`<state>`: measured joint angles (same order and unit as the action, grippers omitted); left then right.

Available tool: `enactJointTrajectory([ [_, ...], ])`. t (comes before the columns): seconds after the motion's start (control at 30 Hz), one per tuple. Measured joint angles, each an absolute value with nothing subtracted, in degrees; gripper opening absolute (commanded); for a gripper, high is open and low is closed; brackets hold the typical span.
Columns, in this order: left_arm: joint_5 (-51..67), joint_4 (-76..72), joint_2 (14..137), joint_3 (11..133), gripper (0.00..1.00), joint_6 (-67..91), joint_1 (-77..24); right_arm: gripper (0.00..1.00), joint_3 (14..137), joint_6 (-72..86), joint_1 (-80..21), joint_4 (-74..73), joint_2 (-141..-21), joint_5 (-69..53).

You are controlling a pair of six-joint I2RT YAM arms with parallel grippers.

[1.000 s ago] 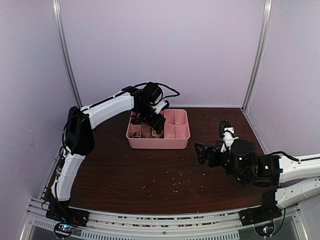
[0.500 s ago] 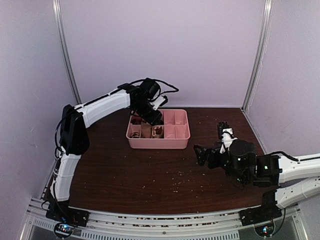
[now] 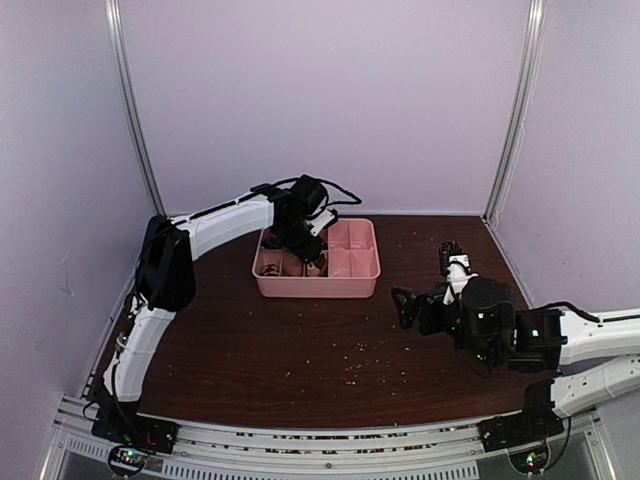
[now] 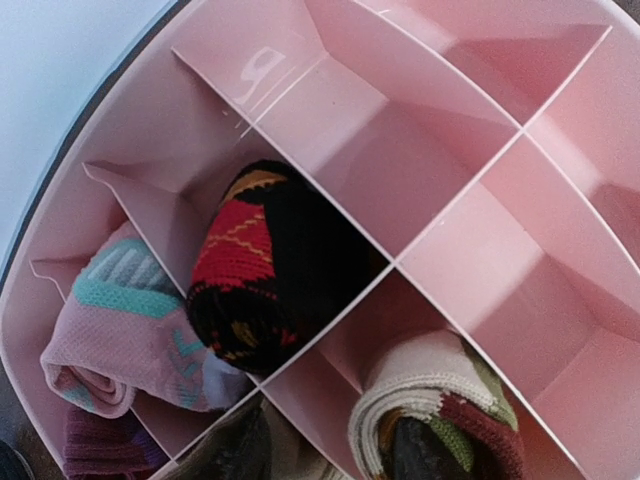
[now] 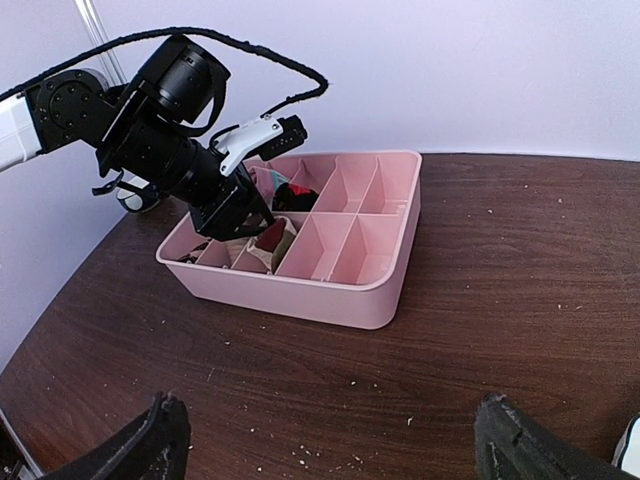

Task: Roll the socks
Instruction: Adjust the sock in the storage box, then reset both arms

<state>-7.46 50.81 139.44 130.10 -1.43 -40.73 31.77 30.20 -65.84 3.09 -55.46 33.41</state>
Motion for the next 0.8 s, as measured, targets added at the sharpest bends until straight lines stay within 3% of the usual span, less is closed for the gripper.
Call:
enactJointTrajectory([
  [0.17,-7.8,51.2,139.4,130.4,0.36,-2.8,-40.9,1.0,31.8,30.3,-65.4,2.7,-53.9,33.4],
  [0.23,-8.8,52.3,139.4,131.2,0.39,-4.1,-40.9,1.0,31.8,30.3,-65.1,2.4,-53.6,33.4],
  [0.33,-11.0,54.3,138.3,131.6,0.59,-6.5,-40.9,1.0,31.8,30.2,-64.4,1.5,-53.5,33.5],
  [0.37,-11.8,55.0,137.5,131.5,0.86,-6.9,-40.9,1.0,31.9,30.1,-64.0,1.0,-53.5,33.5],
  [0.4,-12.7,55.3,136.2,130.6,0.96,-7.9,-40.9,1.0,32.0,30.0,-63.6,0.5,-53.4,33.5],
  [0.73,-18.8,48.1,97.6,101.7,0.98,-14.0,-35.8,1.0,32.4,28.0,-55.2,-3.1,-52.4,34.0],
  [0.77,-21.4,45.4,92.8,97.4,0.96,-15.2,-34.8,1.0,32.4,27.7,-53.6,-3.6,-52.4,34.3],
  [0.8,-24.1,42.9,88.7,93.0,0.84,-16.7,-34.0,1.0,32.4,27.4,-51.9,-4.0,-52.4,34.6],
])
